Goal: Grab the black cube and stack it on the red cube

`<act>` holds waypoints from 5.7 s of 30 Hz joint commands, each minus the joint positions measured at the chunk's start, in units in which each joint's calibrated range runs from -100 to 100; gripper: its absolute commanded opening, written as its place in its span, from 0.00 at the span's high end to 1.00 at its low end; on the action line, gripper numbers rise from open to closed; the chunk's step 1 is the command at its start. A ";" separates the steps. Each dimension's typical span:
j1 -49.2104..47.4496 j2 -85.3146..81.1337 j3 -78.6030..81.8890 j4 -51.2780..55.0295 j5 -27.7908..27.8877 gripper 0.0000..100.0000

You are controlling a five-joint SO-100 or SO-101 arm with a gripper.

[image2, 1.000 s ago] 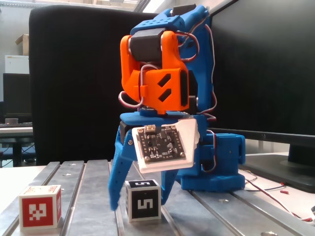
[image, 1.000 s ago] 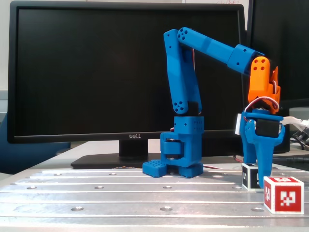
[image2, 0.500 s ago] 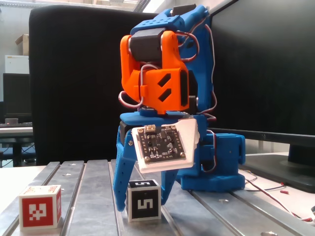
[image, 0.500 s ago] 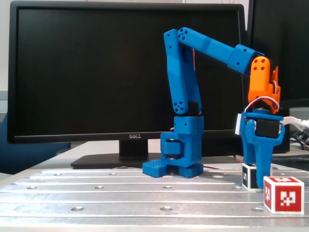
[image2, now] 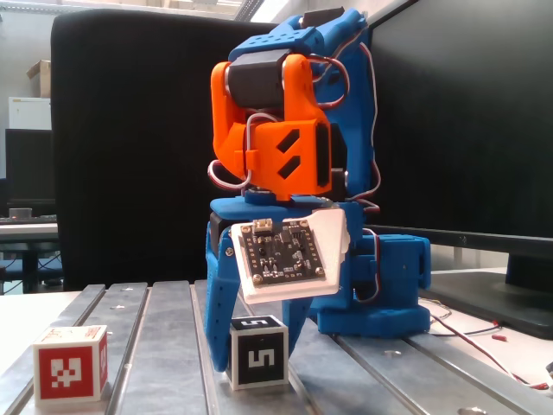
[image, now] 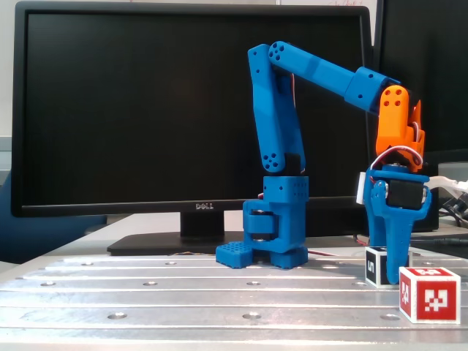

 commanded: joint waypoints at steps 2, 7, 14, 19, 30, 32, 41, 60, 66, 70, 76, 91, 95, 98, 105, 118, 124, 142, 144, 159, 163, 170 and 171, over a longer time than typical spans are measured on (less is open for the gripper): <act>-0.16 -0.44 -2.01 0.27 0.21 0.82; 0.14 -0.27 -3.28 0.95 0.27 0.82; 0.28 -0.44 -3.64 1.12 0.32 0.82; 0.58 -0.52 -6.26 3.86 2.11 0.82; 5.38 0.32 -21.46 14.72 13.89 0.82; 6.56 0.32 -23.36 15.40 17.47 0.82; 11.73 0.40 -25.53 15.14 30.72 0.82; 17.26 11.43 -41.63 22.75 51.08 0.82; 18.45 16.02 -49.95 23.61 53.97 0.82; 19.48 17.53 -51.76 23.10 56.18 0.82; 20.44 18.78 -51.31 20.45 60.97 0.82; 21.99 19.45 -50.40 18.05 63.86 0.82; 22.29 19.45 -49.77 17.54 64.18 0.82; 22.51 19.36 -49.59 17.28 64.55 0.82; 22.58 19.53 -48.59 16.94 64.71 0.82; 22.73 18.78 -43.98 13.35 64.76 0.82; 22.36 18.86 -43.89 13.95 64.60 0.82; 22.21 18.61 -42.71 14.12 64.76 0.82; 22.21 18.61 -42.71 14.12 64.76 0.82; 22.21 19.20 -42.71 14.12 64.76 0.82; 22.21 19.20 -42.71 14.03 64.76 0.82; 22.21 19.03 -42.71 13.86 64.76 0.81; 22.21 18.86 -42.71 13.86 64.76 0.81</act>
